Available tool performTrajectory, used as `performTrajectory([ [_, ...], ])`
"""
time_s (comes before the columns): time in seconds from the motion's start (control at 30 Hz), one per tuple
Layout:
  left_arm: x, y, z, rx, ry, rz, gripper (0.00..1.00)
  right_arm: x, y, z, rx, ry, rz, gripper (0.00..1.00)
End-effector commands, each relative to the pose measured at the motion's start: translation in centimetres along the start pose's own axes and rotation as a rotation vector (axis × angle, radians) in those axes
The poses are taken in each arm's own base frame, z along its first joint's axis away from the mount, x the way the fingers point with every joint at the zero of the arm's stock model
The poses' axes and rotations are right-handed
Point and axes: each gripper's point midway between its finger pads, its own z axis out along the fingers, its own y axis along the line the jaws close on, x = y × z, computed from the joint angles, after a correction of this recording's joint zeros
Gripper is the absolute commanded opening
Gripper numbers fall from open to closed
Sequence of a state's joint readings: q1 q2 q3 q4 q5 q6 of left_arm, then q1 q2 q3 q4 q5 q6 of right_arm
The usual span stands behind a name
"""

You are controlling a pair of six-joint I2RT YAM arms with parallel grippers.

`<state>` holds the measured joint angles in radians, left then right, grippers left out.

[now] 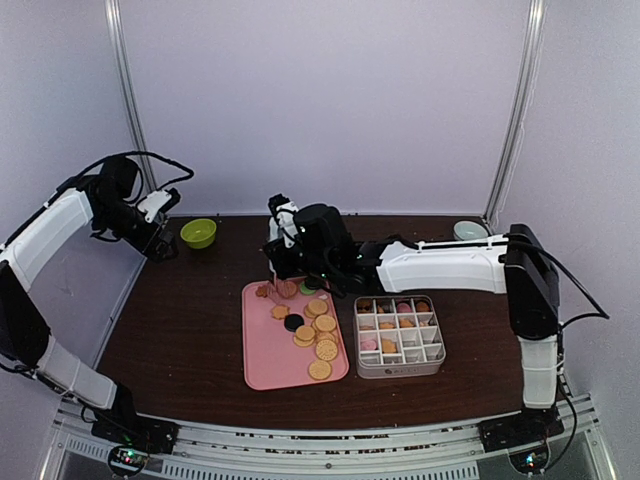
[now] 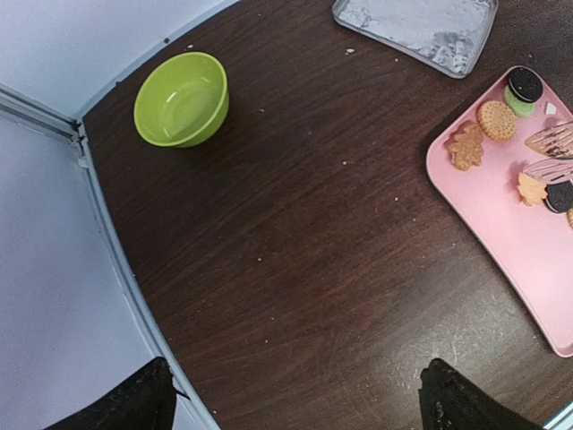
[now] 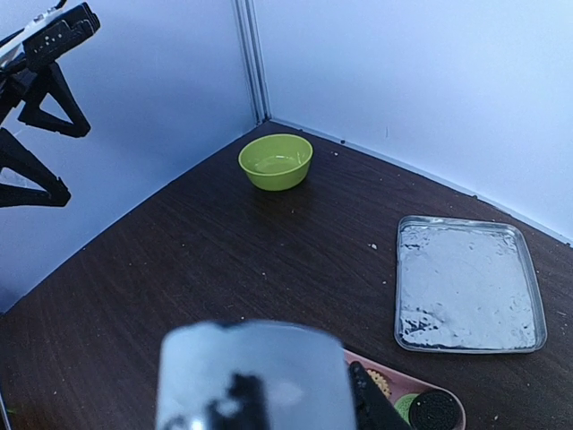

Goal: Pack the cookies
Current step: Pick up the fake cookies from the plate.

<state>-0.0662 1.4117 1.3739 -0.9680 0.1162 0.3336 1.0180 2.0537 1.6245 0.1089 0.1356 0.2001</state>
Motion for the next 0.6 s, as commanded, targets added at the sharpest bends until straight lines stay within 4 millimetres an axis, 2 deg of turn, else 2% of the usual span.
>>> performTrajectory([
  [0.0,-0.4,-1.6,0.6,0.098,-0.016,-0.005,0.98,-1.2,-0.1,0.2,0.032,-0.07,0.015,0.35],
  [0.23,-0.6,-2.0,0.5,0.127,-0.018,0.004,0.98,0.1,0.5,0.6,-0.01,-0.06,0.043,0.38],
  [0.57,-0.8,-2.2,0.1,0.139,-0.028,0.008,0.98,2.2,0.3,0.9,0.01,-0.033,0.031,0.39],
])
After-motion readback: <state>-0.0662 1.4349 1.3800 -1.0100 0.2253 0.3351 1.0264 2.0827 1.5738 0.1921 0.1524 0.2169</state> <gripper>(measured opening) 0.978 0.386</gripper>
